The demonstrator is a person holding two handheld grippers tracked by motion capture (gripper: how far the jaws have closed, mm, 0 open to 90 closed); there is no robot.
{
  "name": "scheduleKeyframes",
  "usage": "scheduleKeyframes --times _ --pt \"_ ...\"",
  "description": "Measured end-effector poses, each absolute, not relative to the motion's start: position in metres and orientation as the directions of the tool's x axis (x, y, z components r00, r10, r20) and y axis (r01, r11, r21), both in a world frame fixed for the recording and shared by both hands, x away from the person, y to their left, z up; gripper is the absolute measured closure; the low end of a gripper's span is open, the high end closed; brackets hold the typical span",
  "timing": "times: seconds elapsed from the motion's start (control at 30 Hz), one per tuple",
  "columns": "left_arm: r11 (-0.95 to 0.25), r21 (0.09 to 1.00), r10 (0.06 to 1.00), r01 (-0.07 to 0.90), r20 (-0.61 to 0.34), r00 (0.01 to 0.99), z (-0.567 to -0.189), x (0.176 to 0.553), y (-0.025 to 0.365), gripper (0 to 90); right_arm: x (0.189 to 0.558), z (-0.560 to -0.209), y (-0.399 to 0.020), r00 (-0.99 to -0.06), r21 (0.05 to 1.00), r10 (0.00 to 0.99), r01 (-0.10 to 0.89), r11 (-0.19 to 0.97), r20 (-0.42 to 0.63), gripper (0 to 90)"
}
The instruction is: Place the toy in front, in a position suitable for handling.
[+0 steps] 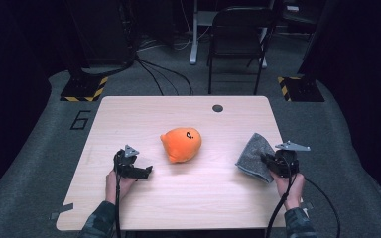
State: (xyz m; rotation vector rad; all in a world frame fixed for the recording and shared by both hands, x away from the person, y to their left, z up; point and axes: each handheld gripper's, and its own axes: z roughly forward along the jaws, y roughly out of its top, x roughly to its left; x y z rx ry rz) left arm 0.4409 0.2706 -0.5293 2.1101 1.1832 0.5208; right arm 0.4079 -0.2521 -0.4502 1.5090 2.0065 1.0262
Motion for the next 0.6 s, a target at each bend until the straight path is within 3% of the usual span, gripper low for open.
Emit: scheduleKeyframes --times 0.6 --pt "-0.386 0.702 0.853 0.598 0.025 0.522 -0.529 0.441 0.271 0.0 0.433 -0.488 -0.276 -0.137 0.722 0.989 0.690 0.061 0.048 79.1"
